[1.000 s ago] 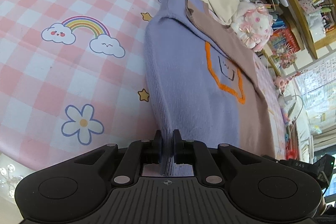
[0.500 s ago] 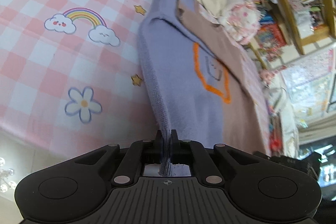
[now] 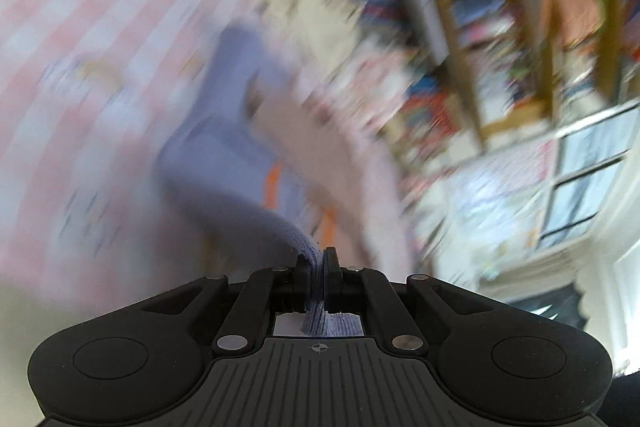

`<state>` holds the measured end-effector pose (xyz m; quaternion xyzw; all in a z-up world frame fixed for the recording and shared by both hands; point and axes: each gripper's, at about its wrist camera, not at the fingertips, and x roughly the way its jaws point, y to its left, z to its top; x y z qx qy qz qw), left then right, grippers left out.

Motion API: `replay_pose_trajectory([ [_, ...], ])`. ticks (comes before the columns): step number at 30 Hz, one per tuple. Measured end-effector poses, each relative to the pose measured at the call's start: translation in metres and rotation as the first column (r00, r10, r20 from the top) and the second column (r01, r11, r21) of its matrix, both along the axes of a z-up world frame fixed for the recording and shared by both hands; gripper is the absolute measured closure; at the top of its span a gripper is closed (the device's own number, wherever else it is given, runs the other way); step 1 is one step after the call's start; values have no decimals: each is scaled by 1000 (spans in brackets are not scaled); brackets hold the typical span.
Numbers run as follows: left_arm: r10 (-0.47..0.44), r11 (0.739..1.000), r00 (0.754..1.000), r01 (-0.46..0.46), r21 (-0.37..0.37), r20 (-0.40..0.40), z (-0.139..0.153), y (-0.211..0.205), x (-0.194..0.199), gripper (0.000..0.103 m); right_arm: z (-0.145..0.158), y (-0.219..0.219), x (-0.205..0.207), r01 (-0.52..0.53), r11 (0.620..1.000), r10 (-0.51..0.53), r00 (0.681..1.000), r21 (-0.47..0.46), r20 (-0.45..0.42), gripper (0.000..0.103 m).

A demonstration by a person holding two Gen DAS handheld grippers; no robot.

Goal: Fold clothes
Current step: 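Lift the hem with both grippers and fold it up toward the collar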

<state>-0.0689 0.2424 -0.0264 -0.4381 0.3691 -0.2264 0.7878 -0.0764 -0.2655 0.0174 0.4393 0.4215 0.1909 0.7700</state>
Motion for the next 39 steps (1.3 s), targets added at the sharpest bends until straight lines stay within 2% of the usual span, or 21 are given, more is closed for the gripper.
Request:
replay_pose_trajectory([
  [3, 53, 998, 995, -49, -43, 86, 18, 4, 31, 99, 21, -4, 32, 54, 996, -60, 993, 67, 102, 93],
  [7, 115, 993, 983, -117, 5, 140, 35, 3, 67, 99, 34, -7, 82, 121, 988, -136, 976, 96, 167, 93],
  [10, 164, 985, 981, -168, 30, 108, 32, 4, 95, 99, 29, -7, 117, 150, 983, -166, 972, 103, 166, 93],
  [14, 198, 976, 979, -202, 81, 54, 17, -1, 134, 99, 11, 1, 157, 186, 981, -192, 973, 61, 128, 93],
  [22, 203, 965, 976, -185, 186, -81, -20, -9, 180, 98, -45, 11, 203, 228, 972, -229, 973, -52, -15, 93],
  [24, 197, 961, 975, -171, 216, -104, -26, -12, 187, 95, -54, 11, 208, 238, 969, -241, 970, -69, -42, 92],
  [25, 203, 957, 973, -171, 236, -115, -26, -12, 190, 87, -57, 11, 211, 241, 967, -245, 968, -79, -50, 88],
  [26, 211, 951, 969, -174, 257, -125, -26, -11, 192, 73, -59, 11, 213, 246, 964, -252, 966, -100, -56, 84],
  [27, 220, 944, 966, -176, 278, -135, -26, -10, 194, 67, -58, 11, 214, 248, 960, -256, 965, -127, -52, 71],
  [28, 228, 936, 967, -185, 300, -116, -22, -7, 193, 60, -54, 11, 215, 245, 957, -252, 967, -156, -28, 65],
  [29, 235, 926, 968, -195, 322, -88, -17, -5, 190, 56, -50, 10, 215, 242, 952, -247, 969, -185, -1, 65],
  [31, 217, 875, 976, -204, 440, 21, -3, -6, 180, 54, -40, 10, 214, 225, 935, -213, 974, -275, 72, 62],
  [33, 147, 828, 986, -164, 536, 75, -1, -17, 175, 55, -31, 17, 213, 180, 894, -132, 981, -409, 144, 62],
  [36, 25, 737, 991, -105, 667, 129, -1, -37, 169, 57, -29, 43, 215, 78, 807, 42, 981, -586, 188, 62],
  [39, -44, 643, 984, -103, 759, 171, -5, -61, 173, 57, -30, 71, 217, 41, 685, 188, 955, -727, 231, 61],
])
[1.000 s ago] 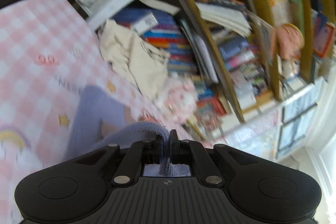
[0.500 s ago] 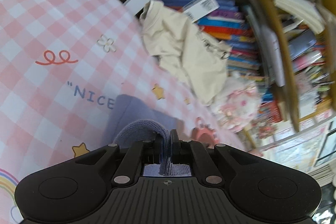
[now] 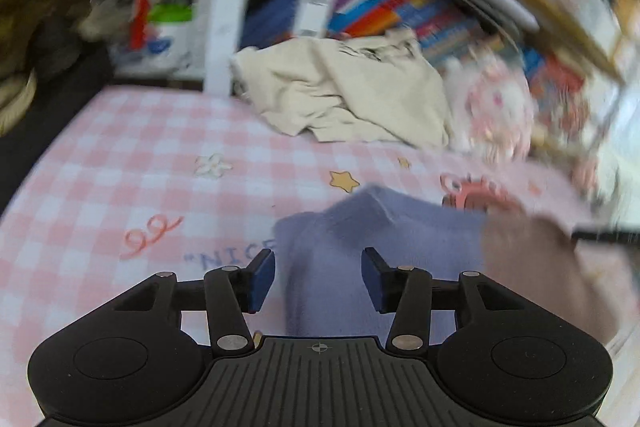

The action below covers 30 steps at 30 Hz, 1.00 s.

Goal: Fold clothes
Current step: 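Lift the hem with both grippers and fold it up toward the collar, then open both grippers and release the folded hem onto the sweater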

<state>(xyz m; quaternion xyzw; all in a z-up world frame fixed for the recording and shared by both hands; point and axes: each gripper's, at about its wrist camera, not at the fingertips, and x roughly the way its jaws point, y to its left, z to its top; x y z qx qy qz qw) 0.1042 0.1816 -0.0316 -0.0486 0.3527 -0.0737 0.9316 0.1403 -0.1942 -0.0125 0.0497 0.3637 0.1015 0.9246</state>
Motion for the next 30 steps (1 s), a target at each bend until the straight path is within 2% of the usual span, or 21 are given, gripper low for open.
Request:
replay_pose_trajectory([
  [3, 18, 997, 999, -21, 68, 35, 1, -11, 16, 57, 4, 22, 0, -3, 984, 27, 990, -176, 136, 58],
  [5, 27, 997, 999, -29, 73, 28, -1, -12, 30, 57, 7, 28, -3, 14, 974, 35, 976, -226, 213, 53],
  [7, 44, 997, 999, -43, 56, -5, -7, -10, 42, 60, 6, 26, -2, 10, 978, 31, 981, -211, 191, 53],
  [8, 62, 997, 998, -61, 40, -32, -12, -7, 48, 67, 1, 25, 1, 4, 982, 23, 990, -189, 142, 55],
  [11, 131, 991, 987, -133, -13, -96, -26, 1, 55, 79, -15, 18, 16, 19, 992, -18, 1000, -122, 11, 71],
  [12, 142, 989, 985, -145, -23, -100, -27, 2, 55, 81, -20, 16, 24, 34, 995, -37, 999, -96, -24, 79],
  [15, 176, 981, 976, -184, -58, -126, -34, 8, 57, 83, -37, 1, 48, 114, 993, -110, 984, 17, -142, 91],
  [16, 193, 975, 971, -206, -86, -140, -35, 12, 58, 82, -41, -3, 51, 124, 991, -116, 982, 50, -149, 92],
  [18, 213, 967, 965, -231, -112, -152, -34, 16, 59, 78, -41, -5, 52, 116, 992, -107, 983, 56, -152, 92],
  [21, 221, 968, 969, -232, -91, -114, -23, 21, 48, 72, -31, 0, 47, 99, 995, -97, 983, 3, -153, 90],
  [24, 233, 969, 971, -237, -64, -55, -8, 26, 27, 70, -19, 2, 30, 83, 994, -91, 990, -72, -105, 84],
  [26, 215, 974, 976, -216, -67, -28, -1, 26, 7, 64, -15, 5, 16, 59, 991, -71, 992, -122, -100, 84],
  [30, 185, 981, 983, -185, -65, -1, 1, 15, -29, 62, -9, 10, -13, 30, 990, -42, 995, -141, -85, 76],
])
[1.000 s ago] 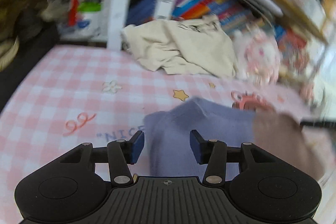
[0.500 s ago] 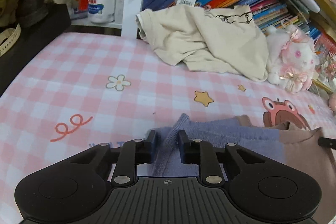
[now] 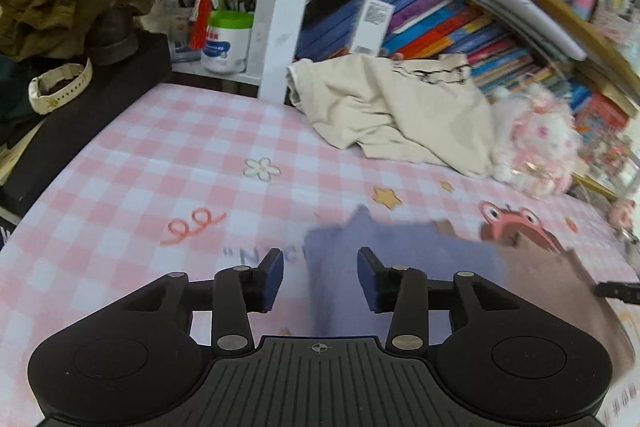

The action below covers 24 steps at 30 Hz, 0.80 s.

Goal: Fold clothes
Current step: 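Open both grippers and release the folded hem onto the sweater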

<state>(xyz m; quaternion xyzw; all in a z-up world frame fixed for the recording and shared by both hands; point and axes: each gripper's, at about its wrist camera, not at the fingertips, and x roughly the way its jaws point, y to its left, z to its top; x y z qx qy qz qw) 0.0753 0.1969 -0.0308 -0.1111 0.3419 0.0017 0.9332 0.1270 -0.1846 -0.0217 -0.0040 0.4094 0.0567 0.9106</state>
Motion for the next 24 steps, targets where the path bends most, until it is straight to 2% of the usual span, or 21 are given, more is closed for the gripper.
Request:
replay_pose_trajectory([
  [3, -5, 1000, 1000, 6, 29, -14, -1, -14, -19, 62, 6, 8, -20, -17, 1000, 17, 1000, -8, 16, 71],
  [9, -29, 999, 999, 30, 26, -31, -5, -32, -46, 62, 13, 18, -51, -22, 996, 23, 1000, 92, -5, 71],
  [19, -27, 1000, 997, 27, -5, -78, -9, -44, -69, 61, 10, 38, -94, -28, 996, 30, 1000, 87, -11, 70],
  [22, -35, 999, 994, 39, 34, -107, -11, -51, -74, 60, 5, 45, -110, -12, 996, 14, 1000, 91, -14, 63],
  [24, -42, 998, 993, 45, 32, -110, -11, -53, -77, 58, 0, 51, -120, -15, 997, 16, 1000, 82, -21, 58],
])
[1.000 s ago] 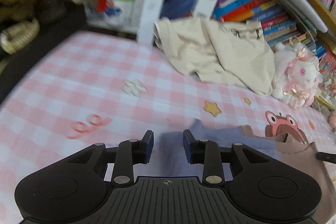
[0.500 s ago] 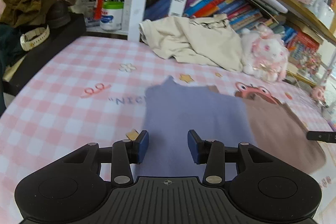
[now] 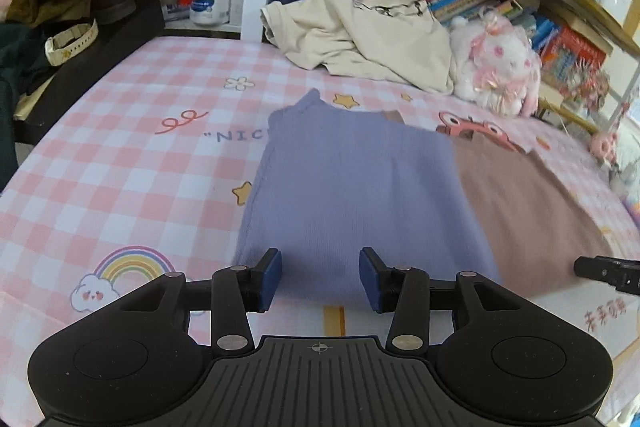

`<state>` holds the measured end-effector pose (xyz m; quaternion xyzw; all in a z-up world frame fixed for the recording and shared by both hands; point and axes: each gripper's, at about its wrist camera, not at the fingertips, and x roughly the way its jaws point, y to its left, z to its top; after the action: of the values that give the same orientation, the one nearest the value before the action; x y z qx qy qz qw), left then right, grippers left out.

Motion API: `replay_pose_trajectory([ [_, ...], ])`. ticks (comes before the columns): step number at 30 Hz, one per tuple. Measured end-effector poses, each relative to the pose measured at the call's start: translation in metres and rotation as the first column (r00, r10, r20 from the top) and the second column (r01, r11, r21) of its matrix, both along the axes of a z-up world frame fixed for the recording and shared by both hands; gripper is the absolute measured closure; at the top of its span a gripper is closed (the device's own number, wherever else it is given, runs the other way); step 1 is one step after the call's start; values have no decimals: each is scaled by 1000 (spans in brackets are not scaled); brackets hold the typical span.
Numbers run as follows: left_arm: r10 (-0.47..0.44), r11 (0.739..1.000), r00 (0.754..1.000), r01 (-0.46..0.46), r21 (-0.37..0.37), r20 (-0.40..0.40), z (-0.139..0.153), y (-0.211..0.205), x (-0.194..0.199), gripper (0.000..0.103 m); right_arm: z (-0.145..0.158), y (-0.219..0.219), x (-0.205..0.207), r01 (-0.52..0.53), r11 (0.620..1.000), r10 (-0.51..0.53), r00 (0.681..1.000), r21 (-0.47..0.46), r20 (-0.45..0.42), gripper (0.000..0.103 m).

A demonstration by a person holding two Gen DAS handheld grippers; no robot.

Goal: Fold clothes
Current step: 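Open both grippers and release the folded hem onto the sweater, then grasp the lavender side edge of the folded sweater with the left gripper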

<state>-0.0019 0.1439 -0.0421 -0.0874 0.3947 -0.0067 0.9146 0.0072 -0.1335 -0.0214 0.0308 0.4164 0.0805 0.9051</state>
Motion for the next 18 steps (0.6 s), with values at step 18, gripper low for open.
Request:
replay_pose_trajectory([
  [18, 312, 629, 918, -393, -671, -244, -55, 70, -13, 58, -3, 35, -30, -99, 989, 102, 995, -108, 21, 36],
])
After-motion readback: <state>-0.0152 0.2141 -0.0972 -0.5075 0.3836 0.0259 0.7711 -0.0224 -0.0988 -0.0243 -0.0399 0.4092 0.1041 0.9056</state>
